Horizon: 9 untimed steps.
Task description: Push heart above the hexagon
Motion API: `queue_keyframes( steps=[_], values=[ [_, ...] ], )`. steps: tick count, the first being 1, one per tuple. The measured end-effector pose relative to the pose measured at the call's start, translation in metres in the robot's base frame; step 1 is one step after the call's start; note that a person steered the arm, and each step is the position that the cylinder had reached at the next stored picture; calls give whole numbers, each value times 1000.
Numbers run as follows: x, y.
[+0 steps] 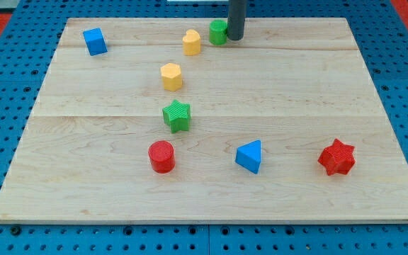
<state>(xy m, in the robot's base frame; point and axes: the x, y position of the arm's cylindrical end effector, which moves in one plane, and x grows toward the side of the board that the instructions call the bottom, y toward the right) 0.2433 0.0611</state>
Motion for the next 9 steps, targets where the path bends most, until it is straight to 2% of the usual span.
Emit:
queue_keyframes(
  steps=[1, 4, 5, 6, 9],
  values=[
    [6, 19],
    [6, 23],
    [20, 45],
    [53, -9],
    [53, -30]
  ],
)
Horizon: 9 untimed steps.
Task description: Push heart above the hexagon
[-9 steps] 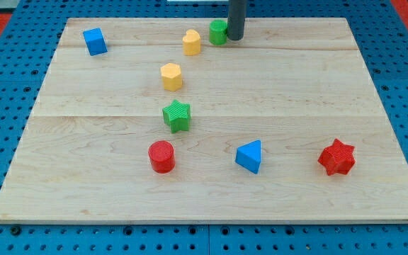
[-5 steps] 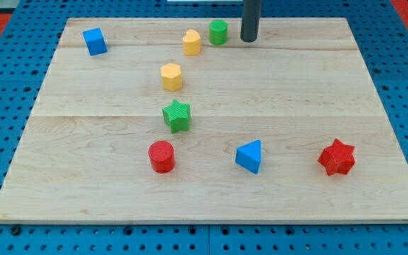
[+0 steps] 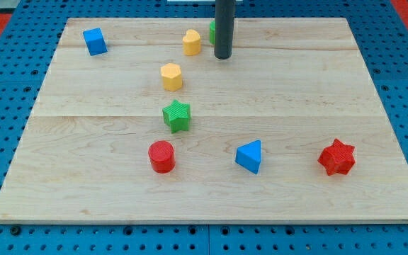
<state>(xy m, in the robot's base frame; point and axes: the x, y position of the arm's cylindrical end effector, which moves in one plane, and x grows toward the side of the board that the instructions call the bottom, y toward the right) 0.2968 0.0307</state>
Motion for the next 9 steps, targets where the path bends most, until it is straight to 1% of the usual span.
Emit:
queue_keyframes(
  steps=[2, 3, 4, 5, 6, 7, 8, 9],
  values=[
    [-5, -11],
    [-23, -27],
    [-22, -51],
    [18, -59],
    [70, -5],
    [117, -2],
    [156, 69],
    [164, 182]
  ],
)
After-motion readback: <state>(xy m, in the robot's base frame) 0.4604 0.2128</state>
